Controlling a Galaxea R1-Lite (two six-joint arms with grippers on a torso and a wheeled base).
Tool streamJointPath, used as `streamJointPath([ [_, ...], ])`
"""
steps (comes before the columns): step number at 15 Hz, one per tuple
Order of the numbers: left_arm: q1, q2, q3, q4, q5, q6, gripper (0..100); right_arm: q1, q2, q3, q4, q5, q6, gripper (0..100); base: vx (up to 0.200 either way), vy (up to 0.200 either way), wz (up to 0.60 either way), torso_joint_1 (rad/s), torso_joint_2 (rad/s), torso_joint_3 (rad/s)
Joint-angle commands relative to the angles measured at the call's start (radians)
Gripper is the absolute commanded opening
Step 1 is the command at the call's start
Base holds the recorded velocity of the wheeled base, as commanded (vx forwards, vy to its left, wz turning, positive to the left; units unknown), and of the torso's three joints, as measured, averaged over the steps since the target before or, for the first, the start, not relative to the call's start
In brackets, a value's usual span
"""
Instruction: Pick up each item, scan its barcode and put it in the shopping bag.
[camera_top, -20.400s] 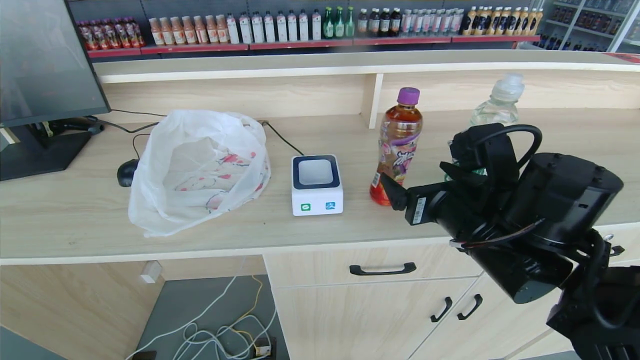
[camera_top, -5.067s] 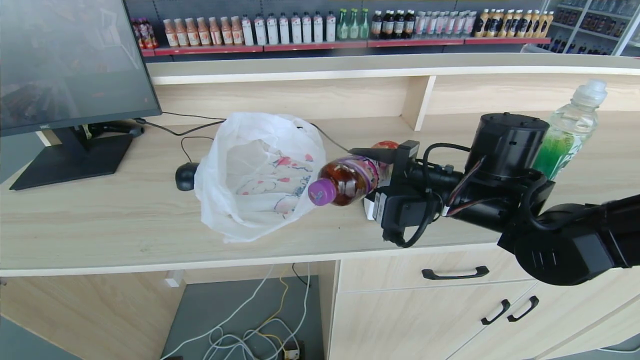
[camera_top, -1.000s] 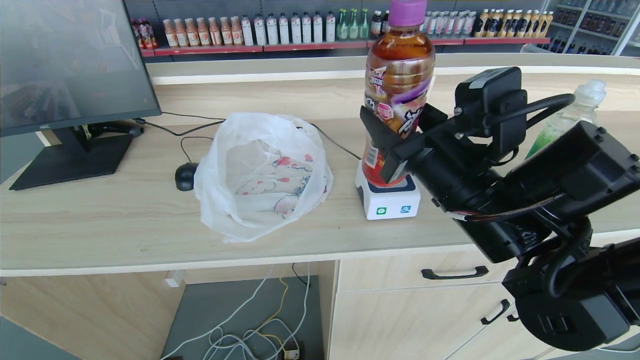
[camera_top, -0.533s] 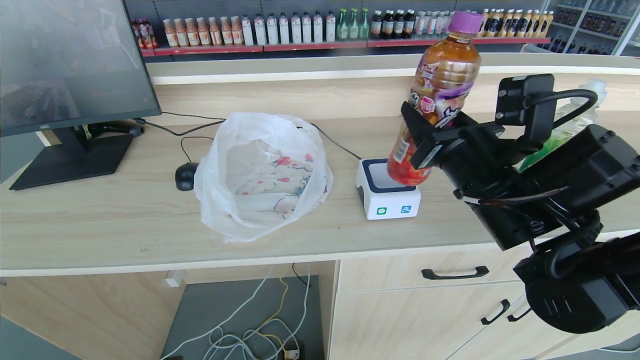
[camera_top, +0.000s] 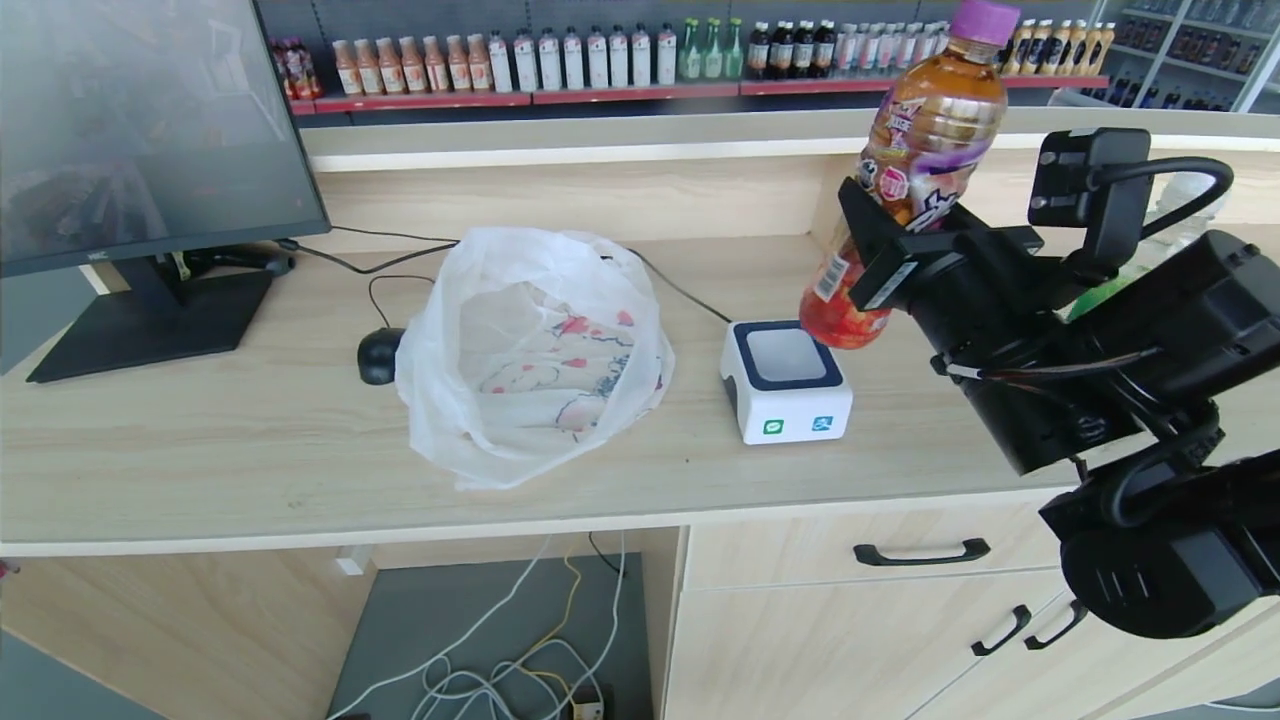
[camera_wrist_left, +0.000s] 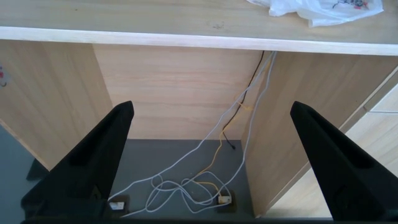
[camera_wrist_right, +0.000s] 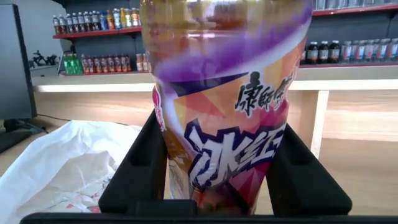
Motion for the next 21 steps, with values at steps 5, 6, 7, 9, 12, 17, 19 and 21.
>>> streamJointPath([
  [5, -0.001, 0.000, 0.000, 0.000, 0.002, -0.002, 100, 0.009, -0.002, 0.001, 0.001, 0.000, 0.003, 0, 0.000, 0.200, 0.00, 0.001, 0.00, 0.001],
  [6, -0.001, 0.000, 0.000, 0.000, 0.002, -0.002, 100, 0.012, -0.003, 0.002, 0.001, 0.000, 0.003, 0, 0.000, 0.200, 0.00, -0.002, 0.00, -0.002],
  [7, -0.001, 0.000, 0.000, 0.000, 0.002, -0.002, 100, 0.015, -0.005, 0.002, 0.000, 0.000, 0.003, 0, 0.000, 0.200, 0.00, 0.002, 0.01, 0.002],
  [9, -0.001, 0.000, 0.000, 0.000, 0.002, -0.002, 100, 0.016, -0.003, 0.010, -0.002, 0.000, 0.005, 0, 0.000, 0.200, 0.00, 0.000, 0.01, 0.002],
  [12, -0.001, 0.000, 0.000, 0.000, 0.000, 0.000, 100, 0.019, 0.000, 0.019, -0.006, 0.000, 0.006, 0, 0.000, 0.200, 0.00, 0.004, 0.00, 0.004],
  [17, -0.001, 0.000, 0.000, 0.000, 0.000, 0.001, 100, 0.028, 0.017, 0.016, -0.006, 0.002, 0.005, 0, 0.000, 0.000, 0.00, 0.000, 0.00, 0.000],
  [19, -0.001, 0.000, 0.000, 0.000, 0.002, 0.001, 100, 0.059, 0.032, 0.015, -0.006, 0.002, 0.003, 0, 0.000, 0.000, 0.00, 0.000, 0.00, 0.000],
  [21, -0.001, 0.000, 0.000, 0.000, 0.000, 0.001, 100, 0.059, 0.044, 0.021, -0.005, 0.005, 0.003, 0, 0.000, 0.000, 0.00, 0.000, 0.00, 0.000],
])
